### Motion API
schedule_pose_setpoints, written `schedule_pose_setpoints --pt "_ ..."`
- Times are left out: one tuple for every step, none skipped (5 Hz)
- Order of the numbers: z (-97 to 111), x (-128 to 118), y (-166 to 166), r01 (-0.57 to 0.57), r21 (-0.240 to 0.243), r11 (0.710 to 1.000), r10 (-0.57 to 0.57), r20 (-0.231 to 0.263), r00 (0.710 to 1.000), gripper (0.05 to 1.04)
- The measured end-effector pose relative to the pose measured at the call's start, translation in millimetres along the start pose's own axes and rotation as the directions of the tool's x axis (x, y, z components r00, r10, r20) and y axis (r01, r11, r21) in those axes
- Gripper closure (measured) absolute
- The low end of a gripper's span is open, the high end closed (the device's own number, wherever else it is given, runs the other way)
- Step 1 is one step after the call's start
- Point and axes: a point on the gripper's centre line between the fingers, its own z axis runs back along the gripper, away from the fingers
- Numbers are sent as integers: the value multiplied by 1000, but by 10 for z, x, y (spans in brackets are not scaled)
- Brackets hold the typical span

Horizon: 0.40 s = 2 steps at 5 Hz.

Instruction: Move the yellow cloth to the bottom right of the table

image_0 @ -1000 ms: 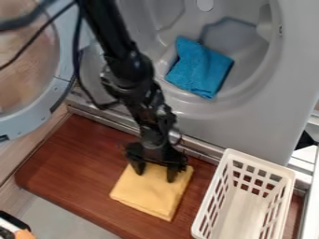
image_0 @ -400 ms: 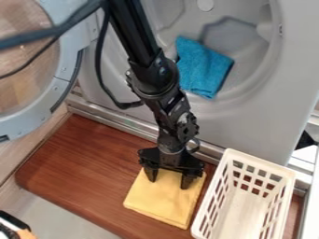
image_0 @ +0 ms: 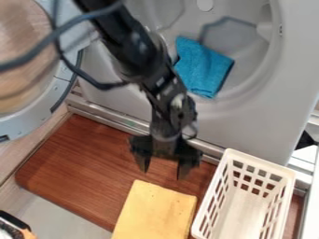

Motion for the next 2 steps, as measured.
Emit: schedule_pose_setpoints --pt "238 24 -49 47 -60 997 -47 11 999 83" --pt "238 67 -21 76 -95 993 -79 -30 996 83"
